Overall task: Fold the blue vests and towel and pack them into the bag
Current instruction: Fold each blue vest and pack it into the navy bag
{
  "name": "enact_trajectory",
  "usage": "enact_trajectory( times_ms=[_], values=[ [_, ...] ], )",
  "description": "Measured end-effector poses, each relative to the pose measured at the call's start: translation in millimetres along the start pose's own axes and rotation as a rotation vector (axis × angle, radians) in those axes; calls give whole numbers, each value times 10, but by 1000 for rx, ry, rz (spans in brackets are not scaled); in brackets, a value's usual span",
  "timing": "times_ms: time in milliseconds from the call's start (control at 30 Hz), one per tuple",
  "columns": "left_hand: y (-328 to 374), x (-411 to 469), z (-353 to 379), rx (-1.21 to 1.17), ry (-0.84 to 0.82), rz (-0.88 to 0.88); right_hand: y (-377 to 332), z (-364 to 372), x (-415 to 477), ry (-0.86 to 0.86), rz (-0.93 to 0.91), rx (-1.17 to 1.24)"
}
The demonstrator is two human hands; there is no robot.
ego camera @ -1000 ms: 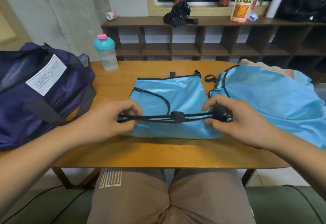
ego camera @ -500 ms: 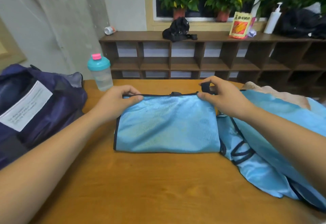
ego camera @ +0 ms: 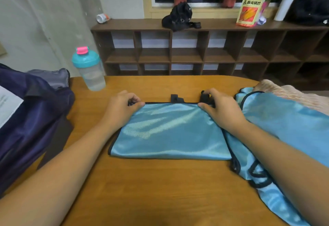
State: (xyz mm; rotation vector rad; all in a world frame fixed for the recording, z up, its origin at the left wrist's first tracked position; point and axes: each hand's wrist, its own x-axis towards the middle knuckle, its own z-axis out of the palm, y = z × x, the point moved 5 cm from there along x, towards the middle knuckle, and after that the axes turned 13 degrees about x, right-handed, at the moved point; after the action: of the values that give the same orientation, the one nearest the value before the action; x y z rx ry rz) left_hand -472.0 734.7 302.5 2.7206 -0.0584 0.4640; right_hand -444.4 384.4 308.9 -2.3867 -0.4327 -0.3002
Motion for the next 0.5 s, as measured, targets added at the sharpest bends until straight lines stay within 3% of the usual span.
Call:
enact_trajectory(
  times_ms=[167,300,400,500],
  values=[
    [-17,-30,20,48,34,23,48,55,11,14,12,-5],
    [-106,-48,15,-10,58,-73,25,-33,-43,47,34,38],
    [-157,-62,-16,-10,46,-161,-182,-154,-108,93,-109,-12],
    [-183,-117,-1,74,-76,-264,-448,-149,-211,-9,-295,7]
  ],
)
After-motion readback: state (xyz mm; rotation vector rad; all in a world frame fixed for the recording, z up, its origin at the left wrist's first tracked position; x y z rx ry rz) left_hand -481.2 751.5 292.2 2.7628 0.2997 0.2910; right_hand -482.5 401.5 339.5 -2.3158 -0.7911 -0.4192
